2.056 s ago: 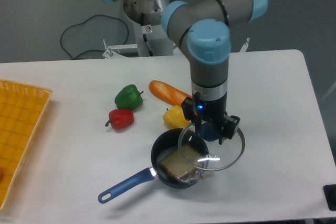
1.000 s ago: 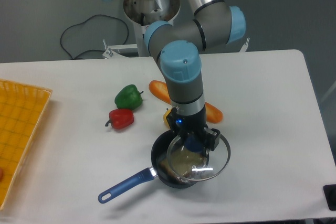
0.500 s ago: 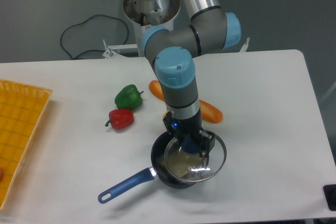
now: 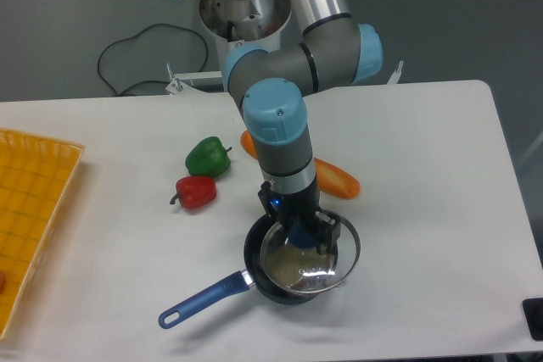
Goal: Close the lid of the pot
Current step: 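Lower the glass lid onto the saucepan rim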
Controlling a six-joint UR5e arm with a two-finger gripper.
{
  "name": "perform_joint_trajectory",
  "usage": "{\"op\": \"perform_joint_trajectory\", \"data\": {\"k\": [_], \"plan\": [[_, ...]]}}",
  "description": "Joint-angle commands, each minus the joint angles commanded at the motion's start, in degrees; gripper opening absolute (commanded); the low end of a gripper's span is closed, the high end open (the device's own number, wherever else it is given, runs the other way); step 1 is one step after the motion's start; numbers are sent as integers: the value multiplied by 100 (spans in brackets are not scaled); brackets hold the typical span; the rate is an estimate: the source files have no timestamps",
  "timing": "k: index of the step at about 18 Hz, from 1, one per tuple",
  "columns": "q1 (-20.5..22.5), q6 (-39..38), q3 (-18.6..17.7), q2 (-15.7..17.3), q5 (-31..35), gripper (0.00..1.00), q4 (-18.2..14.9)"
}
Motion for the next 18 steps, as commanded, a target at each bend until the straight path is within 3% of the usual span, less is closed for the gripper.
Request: {"op": "perform_joint_trajectory", "data": {"k": [18], "plan": [[9,9,-88,53,-61,60,35]]}}
